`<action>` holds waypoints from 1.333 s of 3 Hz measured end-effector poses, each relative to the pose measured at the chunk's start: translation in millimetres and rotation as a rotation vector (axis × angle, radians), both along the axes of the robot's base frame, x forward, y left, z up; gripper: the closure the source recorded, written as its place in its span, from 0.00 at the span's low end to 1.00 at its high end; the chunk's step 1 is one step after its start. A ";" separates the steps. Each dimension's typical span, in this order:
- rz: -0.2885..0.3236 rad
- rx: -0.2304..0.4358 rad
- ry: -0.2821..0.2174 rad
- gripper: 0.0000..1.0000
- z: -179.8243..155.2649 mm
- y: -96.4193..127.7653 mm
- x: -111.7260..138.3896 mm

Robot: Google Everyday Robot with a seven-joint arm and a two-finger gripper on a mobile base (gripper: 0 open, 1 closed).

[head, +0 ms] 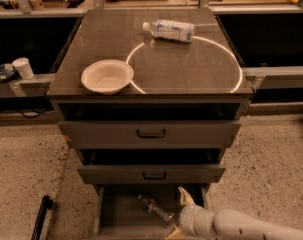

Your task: Pick water bottle from bottom drawer and place on counter

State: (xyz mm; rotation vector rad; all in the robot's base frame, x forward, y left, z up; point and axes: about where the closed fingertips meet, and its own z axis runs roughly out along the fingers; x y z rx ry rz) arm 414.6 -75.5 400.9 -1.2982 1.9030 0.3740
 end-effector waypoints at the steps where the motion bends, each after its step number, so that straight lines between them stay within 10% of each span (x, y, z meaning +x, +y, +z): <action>1: -0.054 0.018 0.029 0.00 -50.1 13.7 15.2; 4: -0.148 0.075 0.046 0.00 -159.7 13.3 51.9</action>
Offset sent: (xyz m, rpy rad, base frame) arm 0.0476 0.0064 -0.1498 0.0459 0.0180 -0.2155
